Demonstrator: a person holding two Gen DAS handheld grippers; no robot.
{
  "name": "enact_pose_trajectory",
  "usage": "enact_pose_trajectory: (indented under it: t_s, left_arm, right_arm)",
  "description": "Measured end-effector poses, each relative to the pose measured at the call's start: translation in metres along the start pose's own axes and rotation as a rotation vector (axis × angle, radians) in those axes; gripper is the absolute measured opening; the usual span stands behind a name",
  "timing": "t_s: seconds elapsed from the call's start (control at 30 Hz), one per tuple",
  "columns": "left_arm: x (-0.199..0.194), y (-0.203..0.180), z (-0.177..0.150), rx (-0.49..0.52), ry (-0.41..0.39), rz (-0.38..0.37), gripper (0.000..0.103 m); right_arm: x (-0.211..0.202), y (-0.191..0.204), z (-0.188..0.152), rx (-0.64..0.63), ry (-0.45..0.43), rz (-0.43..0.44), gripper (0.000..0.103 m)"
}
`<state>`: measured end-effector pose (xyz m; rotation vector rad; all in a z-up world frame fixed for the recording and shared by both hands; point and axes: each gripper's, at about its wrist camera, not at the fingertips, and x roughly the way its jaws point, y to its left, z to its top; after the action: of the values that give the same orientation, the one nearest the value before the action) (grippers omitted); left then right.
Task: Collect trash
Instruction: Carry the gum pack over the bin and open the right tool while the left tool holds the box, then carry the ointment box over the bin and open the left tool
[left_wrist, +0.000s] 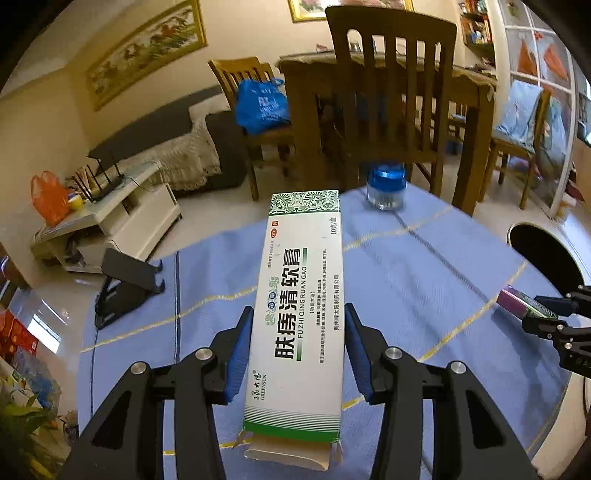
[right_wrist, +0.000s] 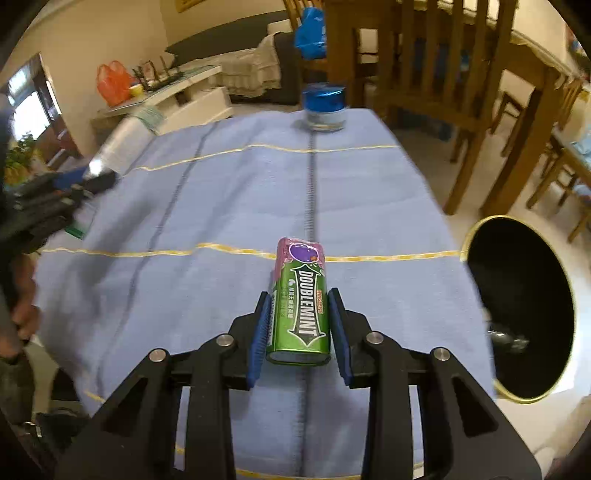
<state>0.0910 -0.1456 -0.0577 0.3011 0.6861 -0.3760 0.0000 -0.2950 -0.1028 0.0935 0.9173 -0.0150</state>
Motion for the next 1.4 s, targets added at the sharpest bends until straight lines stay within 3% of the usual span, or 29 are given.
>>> enact_pose_trajectory:
  t_s: [0.43, 0.73, 0.77, 0.8, 0.83, 0.87, 1.1, 1.4]
  left_arm:
    - [-0.003, -0.061, 0.035, 0.048, -0.031, -0.039, 0.046]
    - [-0.007, -0.104, 0.047, 0.119, -0.051, -0.061, 0.046]
    - [-0.007, -0.108, 0.048, 0.125, -0.052, -0.065, 0.046]
    - [-0.007, -0.112, 0.049, 0.131, -0.052, -0.069, 0.046]
    - [-0.008, -0.118, 0.050, 0.143, -0.055, -0.073, 0.046]
    - [-0.009, -0.121, 0.050, 0.150, -0.060, -0.074, 0.046]
    - [-0.011, -0.151, 0.054, 0.202, -0.068, -0.113, 0.046]
    - [-0.009, -0.231, 0.064, 0.349, -0.079, -0.201, 0.046]
  right_arm:
    - [-0.021, -0.135, 0.000, 0.229, -0.059, -0.112, 0.031]
    - [-0.039, -0.198, -0.002, 0.344, -0.129, -0.170, 0.032]
    - [-0.038, -0.206, -0.006, 0.355, -0.127, -0.182, 0.036]
    - [-0.035, -0.212, -0.008, 0.357, -0.118, -0.187, 0.046]
    - [-0.031, -0.216, -0.010, 0.359, -0.102, -0.187, 0.076]
    - [-0.029, -0.221, -0.013, 0.371, -0.093, -0.216, 0.087]
    - [-0.048, -0.236, -0.038, 0.447, -0.153, -0.207, 0.088]
    - [-0.071, -0.243, -0.065, 0.489, -0.186, -0.206, 0.093]
